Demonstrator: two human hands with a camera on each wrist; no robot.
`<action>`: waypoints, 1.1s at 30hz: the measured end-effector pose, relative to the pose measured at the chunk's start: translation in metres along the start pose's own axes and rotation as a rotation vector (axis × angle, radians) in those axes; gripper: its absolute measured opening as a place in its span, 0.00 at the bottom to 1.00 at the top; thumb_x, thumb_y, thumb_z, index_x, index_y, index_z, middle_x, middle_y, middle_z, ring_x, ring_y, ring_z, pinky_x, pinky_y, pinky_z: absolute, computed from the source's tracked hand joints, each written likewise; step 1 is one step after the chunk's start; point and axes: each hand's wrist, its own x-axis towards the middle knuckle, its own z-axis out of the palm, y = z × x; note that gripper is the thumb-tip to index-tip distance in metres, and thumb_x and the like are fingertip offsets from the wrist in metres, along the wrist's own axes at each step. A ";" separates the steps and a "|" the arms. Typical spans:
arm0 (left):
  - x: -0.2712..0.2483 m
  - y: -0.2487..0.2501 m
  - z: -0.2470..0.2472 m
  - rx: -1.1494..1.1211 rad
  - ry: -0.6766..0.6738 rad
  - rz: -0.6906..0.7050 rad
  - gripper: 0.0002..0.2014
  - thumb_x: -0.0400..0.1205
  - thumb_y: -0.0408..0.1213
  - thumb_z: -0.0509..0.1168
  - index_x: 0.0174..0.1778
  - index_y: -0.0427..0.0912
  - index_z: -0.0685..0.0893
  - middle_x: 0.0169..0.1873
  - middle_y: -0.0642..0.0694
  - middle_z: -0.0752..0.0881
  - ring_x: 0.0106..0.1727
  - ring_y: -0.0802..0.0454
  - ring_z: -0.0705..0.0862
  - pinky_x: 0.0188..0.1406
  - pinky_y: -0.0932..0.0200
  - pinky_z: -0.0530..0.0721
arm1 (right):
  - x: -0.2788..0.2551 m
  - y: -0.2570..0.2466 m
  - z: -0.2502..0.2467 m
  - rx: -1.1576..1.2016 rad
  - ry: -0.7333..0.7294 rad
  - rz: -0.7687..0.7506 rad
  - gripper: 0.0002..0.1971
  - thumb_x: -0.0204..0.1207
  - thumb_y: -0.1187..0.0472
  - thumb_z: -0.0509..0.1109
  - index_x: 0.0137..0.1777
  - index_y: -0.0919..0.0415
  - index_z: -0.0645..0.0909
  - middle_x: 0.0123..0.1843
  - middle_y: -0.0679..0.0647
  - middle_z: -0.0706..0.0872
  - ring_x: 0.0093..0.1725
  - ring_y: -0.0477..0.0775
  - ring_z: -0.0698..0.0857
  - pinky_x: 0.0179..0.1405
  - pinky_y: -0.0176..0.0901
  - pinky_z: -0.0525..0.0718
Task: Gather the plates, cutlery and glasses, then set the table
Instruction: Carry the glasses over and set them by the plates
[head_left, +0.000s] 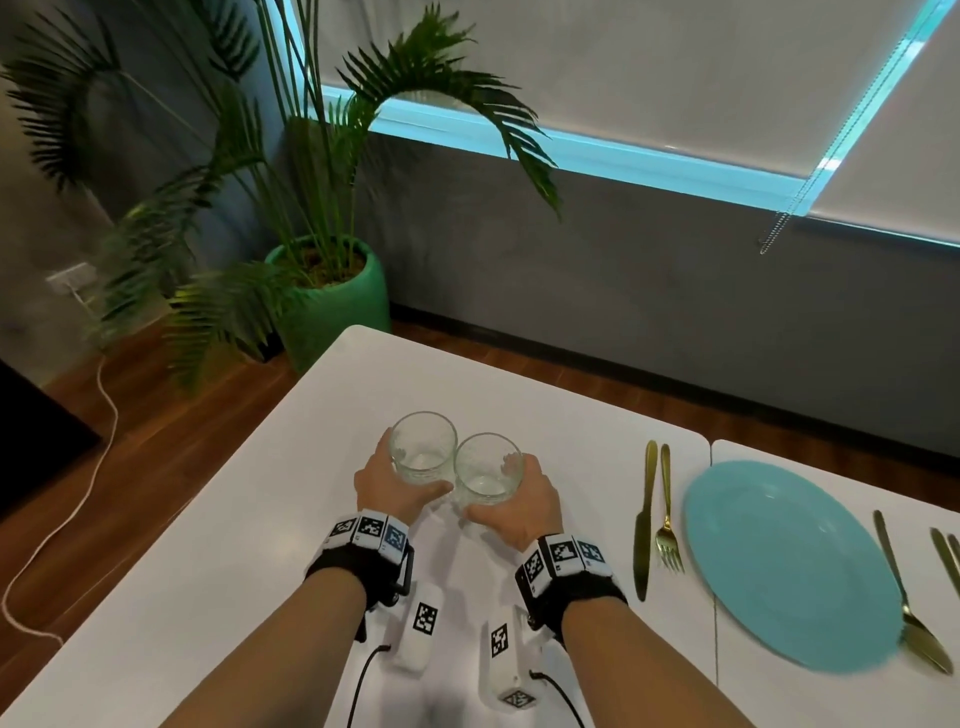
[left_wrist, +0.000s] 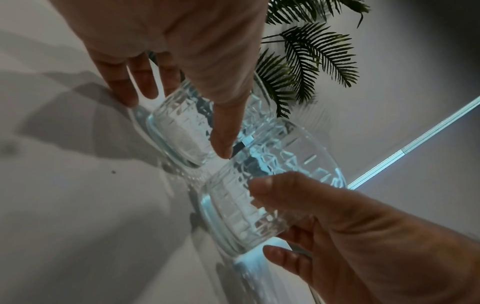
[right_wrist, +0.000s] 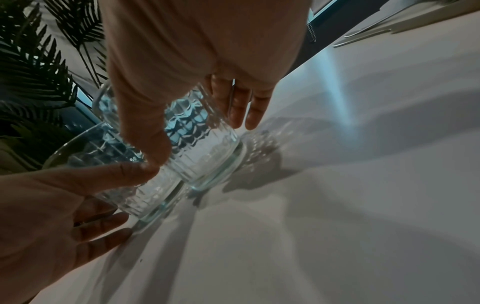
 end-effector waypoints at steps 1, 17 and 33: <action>-0.002 0.000 0.001 0.009 0.006 0.008 0.48 0.60 0.43 0.83 0.76 0.44 0.69 0.68 0.39 0.80 0.71 0.38 0.75 0.73 0.46 0.73 | -0.002 0.001 -0.001 0.003 0.004 0.000 0.44 0.52 0.53 0.85 0.69 0.55 0.70 0.64 0.55 0.79 0.64 0.55 0.79 0.55 0.37 0.77; -0.093 0.024 0.004 -0.056 -0.118 0.160 0.38 0.64 0.37 0.82 0.69 0.40 0.74 0.65 0.40 0.82 0.66 0.41 0.79 0.62 0.53 0.75 | -0.128 0.029 -0.142 0.181 0.025 0.006 0.31 0.59 0.55 0.83 0.61 0.53 0.73 0.58 0.50 0.82 0.59 0.54 0.82 0.55 0.41 0.82; -0.219 0.080 0.103 -0.008 -0.258 0.280 0.38 0.65 0.36 0.81 0.71 0.42 0.73 0.65 0.41 0.82 0.65 0.41 0.80 0.58 0.57 0.75 | -0.212 0.228 -0.270 0.122 0.425 0.376 0.34 0.59 0.56 0.84 0.65 0.60 0.75 0.60 0.57 0.82 0.55 0.55 0.80 0.52 0.39 0.77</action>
